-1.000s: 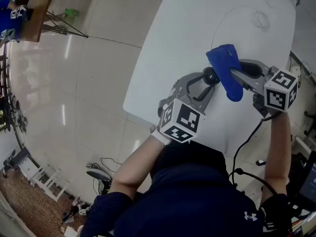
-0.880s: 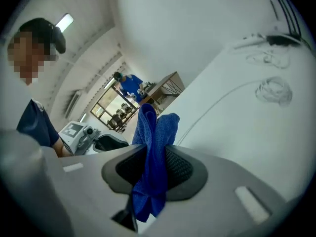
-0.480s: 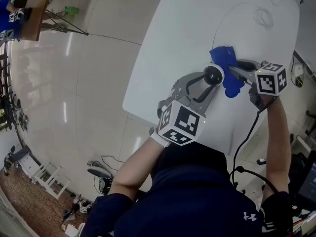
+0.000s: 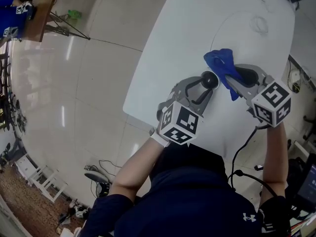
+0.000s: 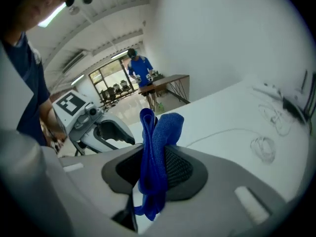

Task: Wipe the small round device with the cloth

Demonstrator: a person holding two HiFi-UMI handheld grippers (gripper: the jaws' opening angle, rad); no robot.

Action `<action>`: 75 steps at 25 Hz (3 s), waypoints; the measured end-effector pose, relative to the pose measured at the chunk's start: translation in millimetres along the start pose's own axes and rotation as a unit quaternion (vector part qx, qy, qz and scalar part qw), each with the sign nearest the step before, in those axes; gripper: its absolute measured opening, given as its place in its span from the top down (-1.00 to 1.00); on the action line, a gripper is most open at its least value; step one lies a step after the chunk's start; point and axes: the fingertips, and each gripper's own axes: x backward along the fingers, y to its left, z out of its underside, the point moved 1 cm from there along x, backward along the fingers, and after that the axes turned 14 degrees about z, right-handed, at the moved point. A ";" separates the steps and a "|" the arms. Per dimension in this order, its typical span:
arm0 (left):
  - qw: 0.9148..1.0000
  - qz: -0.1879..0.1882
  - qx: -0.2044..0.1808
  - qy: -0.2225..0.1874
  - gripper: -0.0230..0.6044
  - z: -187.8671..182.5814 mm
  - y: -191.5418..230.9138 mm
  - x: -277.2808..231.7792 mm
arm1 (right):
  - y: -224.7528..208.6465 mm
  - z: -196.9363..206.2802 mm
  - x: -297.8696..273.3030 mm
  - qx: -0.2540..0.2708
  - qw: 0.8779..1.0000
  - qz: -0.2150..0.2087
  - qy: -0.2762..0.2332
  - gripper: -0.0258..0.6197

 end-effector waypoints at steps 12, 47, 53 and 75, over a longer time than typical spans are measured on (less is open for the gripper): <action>1.000 0.002 0.007 -0.018 0.44 -5.7 5.1 -3.2 | 18.2 -25.7 28.4 -0.095 0.989 -0.001 -0.115 0.58; 0.999 -0.016 0.012 -0.032 0.44 -4.7 3.1 -3.6 | -8.7 38.9 34.1 -0.274 0.939 0.181 -0.106 0.57; 0.987 -0.040 0.127 -0.095 0.49 7.2 13.9 44.9 | 34.9 -5.6 26.3 0.033 0.969 0.228 -0.091 0.57; 0.966 -0.066 0.228 -0.099 0.54 76.3 -14.3 117.5 | 119.6 72.7 -50.6 0.388 0.875 0.291 -0.011 0.58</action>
